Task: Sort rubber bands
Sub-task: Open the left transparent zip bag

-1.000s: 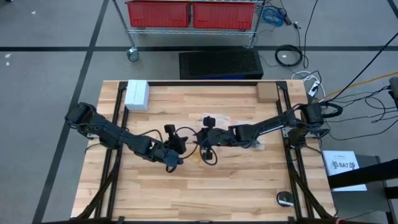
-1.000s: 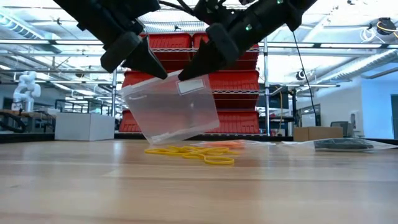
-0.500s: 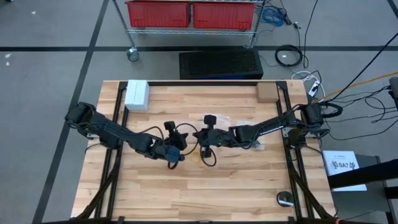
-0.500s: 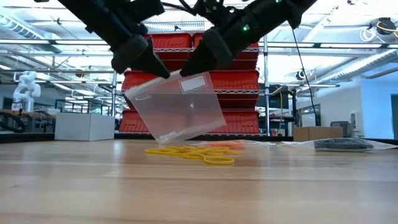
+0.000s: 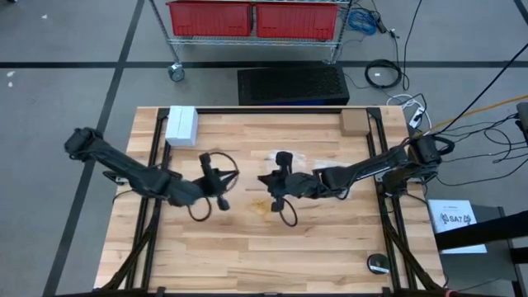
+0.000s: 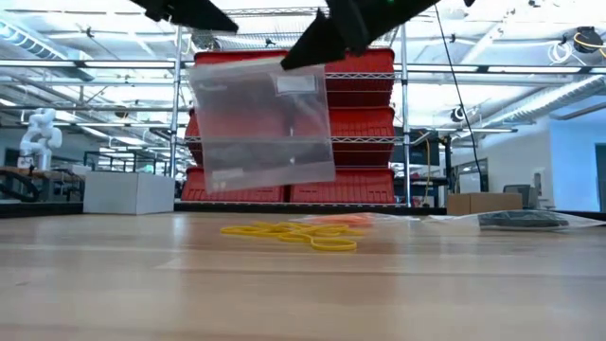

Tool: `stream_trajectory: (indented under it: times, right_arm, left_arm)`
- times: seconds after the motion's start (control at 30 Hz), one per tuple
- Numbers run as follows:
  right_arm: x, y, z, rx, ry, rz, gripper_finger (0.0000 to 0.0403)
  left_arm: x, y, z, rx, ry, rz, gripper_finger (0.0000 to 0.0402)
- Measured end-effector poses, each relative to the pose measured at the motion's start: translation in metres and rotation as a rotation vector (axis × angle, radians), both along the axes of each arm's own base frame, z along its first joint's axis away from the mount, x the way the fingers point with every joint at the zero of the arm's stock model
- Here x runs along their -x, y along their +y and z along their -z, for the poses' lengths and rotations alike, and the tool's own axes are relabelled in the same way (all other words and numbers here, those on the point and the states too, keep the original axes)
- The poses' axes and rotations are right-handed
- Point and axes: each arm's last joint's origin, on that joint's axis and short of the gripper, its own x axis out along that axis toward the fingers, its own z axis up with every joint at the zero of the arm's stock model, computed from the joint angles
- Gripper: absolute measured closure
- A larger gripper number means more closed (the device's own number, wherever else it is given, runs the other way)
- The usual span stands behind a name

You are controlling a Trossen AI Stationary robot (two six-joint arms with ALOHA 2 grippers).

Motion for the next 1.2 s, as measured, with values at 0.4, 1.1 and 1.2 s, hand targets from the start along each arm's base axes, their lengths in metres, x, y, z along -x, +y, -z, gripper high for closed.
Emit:
stream_trajectory:
  times: [0.4,1.1,1.2]
  right_arm:
    - [0.007,-0.012,-0.022,0.010,-0.065,0.006,0.0403]
    - [0.022,0.009,-0.040,0.037,-0.111,0.013,0.0403]
    - [0.023,0.011,-0.041,0.053,-0.116,0.037,0.0403]
  left_arm:
    - [0.056,0.033,0.043,-0.005,-0.389,0.353,0.0377]
    - [0.062,0.037,0.055,0.000,-0.357,0.473,0.0358]
    - [0.062,0.037,0.055,0.025,-0.364,0.471,0.0331]
